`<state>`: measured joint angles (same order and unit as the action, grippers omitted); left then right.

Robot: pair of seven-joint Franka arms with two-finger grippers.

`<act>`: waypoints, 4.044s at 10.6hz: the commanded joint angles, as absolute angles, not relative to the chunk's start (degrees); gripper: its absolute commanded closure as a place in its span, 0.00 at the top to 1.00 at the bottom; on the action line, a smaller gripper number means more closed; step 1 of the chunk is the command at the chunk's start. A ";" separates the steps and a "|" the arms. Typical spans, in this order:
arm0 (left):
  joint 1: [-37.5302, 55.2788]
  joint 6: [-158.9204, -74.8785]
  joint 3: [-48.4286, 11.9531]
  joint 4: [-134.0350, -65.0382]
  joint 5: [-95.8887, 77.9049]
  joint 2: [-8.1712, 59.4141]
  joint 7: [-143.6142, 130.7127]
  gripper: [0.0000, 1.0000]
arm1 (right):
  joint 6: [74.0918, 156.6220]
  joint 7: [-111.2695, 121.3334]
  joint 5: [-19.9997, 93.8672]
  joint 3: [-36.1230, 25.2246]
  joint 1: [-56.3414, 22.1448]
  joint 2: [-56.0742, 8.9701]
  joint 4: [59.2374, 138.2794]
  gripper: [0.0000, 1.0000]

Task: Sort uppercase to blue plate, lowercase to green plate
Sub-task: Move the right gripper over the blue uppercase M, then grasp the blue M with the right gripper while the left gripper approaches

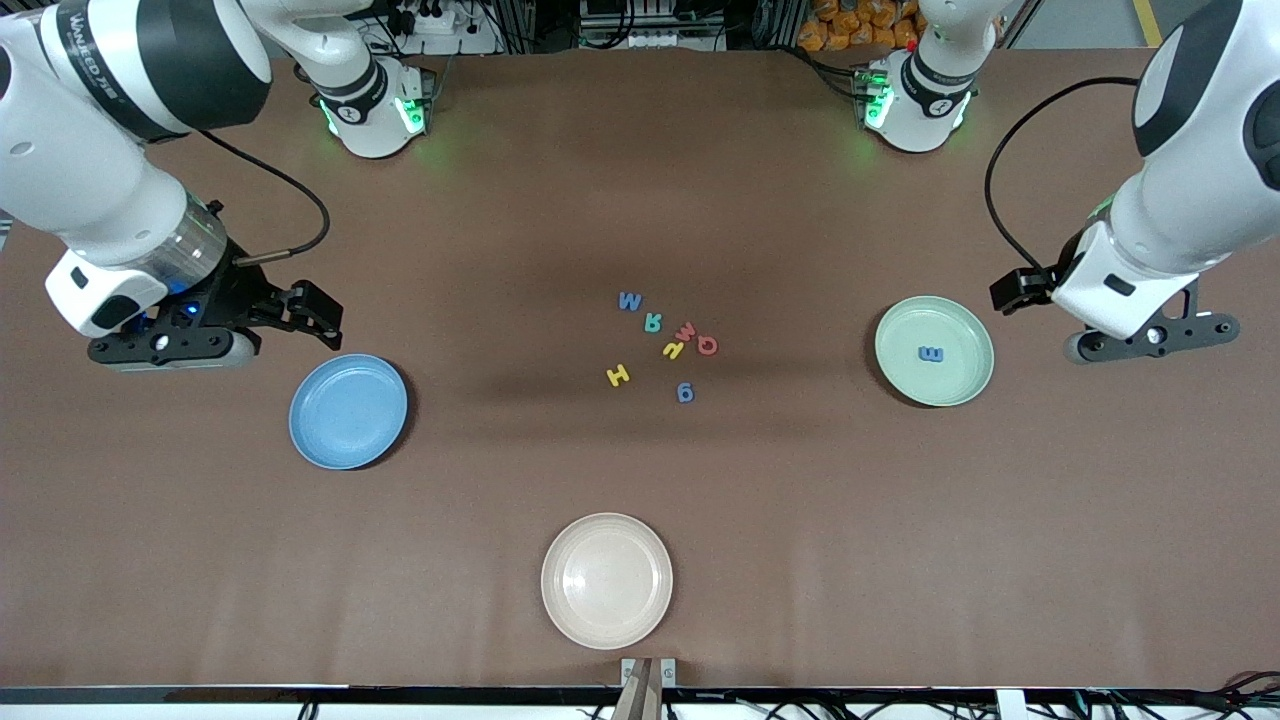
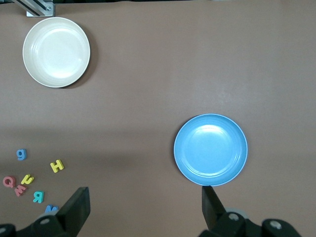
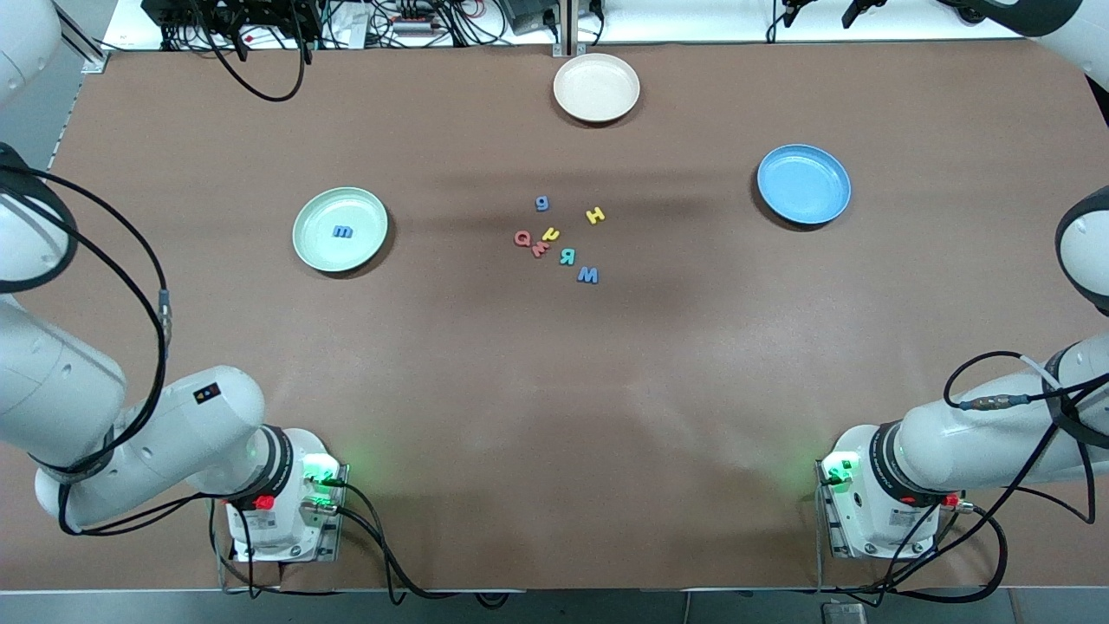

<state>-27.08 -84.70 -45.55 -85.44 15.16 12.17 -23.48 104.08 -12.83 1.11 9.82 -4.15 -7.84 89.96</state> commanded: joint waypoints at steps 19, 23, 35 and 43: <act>5.01 -85.78 -12.83 -89.74 6.59 5.18 -20.65 1.00 | 117.13 -42.68 -2.81 15.64 -25.12 -23.02 92.88 1.00; 5.27 -86.31 -13.88 -89.65 6.59 5.45 -20.65 1.00 | 125.42 -56.39 -7.71 16.61 -31.10 -28.63 99.67 1.00; 5.27 -90.08 -15.73 -92.63 6.68 4.92 -20.74 1.00 | 140.09 -62.58 -15.20 20.13 -33.31 -35.85 108.01 0.81; 5.45 -91.84 -15.82 -92.64 6.42 5.89 -20.65 1.00 | 142.03 -65.30 -18.63 20.13 -33.22 -37.70 107.93 0.53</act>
